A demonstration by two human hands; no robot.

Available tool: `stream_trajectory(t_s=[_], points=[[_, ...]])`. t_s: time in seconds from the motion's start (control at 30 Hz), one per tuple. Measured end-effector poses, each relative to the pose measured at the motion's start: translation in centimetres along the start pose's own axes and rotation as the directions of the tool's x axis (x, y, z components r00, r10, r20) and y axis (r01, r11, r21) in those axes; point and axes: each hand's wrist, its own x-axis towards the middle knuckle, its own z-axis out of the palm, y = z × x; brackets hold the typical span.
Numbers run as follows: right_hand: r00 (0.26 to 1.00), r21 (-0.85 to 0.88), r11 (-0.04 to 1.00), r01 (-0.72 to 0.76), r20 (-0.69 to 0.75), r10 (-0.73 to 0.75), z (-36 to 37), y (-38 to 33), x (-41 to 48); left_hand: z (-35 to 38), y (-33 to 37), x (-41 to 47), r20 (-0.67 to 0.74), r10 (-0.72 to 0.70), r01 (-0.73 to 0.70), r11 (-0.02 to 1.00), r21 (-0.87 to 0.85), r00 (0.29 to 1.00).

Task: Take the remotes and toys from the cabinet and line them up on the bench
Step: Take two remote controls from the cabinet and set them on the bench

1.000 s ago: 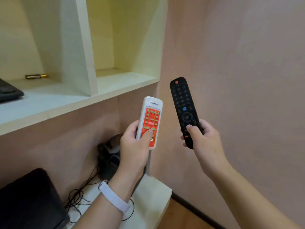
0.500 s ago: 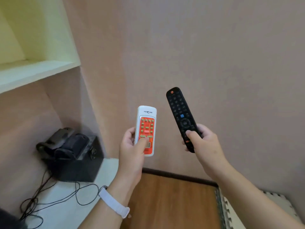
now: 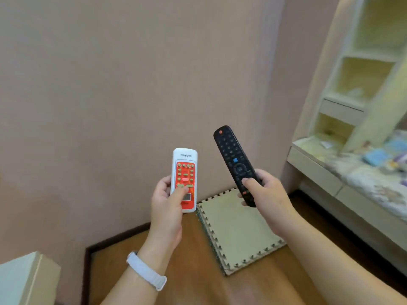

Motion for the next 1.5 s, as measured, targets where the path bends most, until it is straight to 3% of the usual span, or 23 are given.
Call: stream_trajectory(t_s=[0.13, 0.3, 0.7, 0.97, 1.17, 1.33, 1.5], points=[[0.984, 0.076, 0.997, -0.012, -0.174, 0.025, -8.1, 1.0, -1.6, 7.9, -1.2, -1.8, 0.17, -0.036, 0.032, 0.999, 0.027, 0.985], [0.925, 0.142, 0.989, -0.037, -0.369, 0.088, -16.5, 3.3, -4.3, 17.3, -3.0, -3.5, 0.395, -0.084, 0.056, 0.995, 0.08, 0.915], [0.656, 0.171, 0.975, -0.142, -0.721, 0.222, -27.7, 7.2, -2.0, 34.8, -10.1, -0.7, 0.7, -0.229, 0.174, 0.973, 0.15, 0.677], [0.54, 0.232, 0.956, -0.181, -0.789, 0.294, -31.1, 7.7, 7.8, 43.3, -13.1, 7.7, 0.774, -0.302, 0.248, 0.949, 0.193, 0.556], [0.431, 0.255, 0.943, -0.215, -0.842, 0.326, -32.8, 8.7, 10.1, 48.4, -15.7, 10.0, 0.81, -0.38, 0.32, 0.913, 0.251, 0.447], [0.334, 0.301, 0.935, -0.189, -0.875, 0.35, -35.5, 9.7, 10.2, 51.8, -17.4, 9.5, 0.832, -0.429, 0.323, 0.89, 0.322, 0.352], [0.287, 0.34, 0.926, -0.164, -0.882, 0.374, -38.7, 11.9, 10.7, 55.3, -18.9, 8.9, 0.85, -0.427, 0.25, 0.898, 0.361, 0.309]])
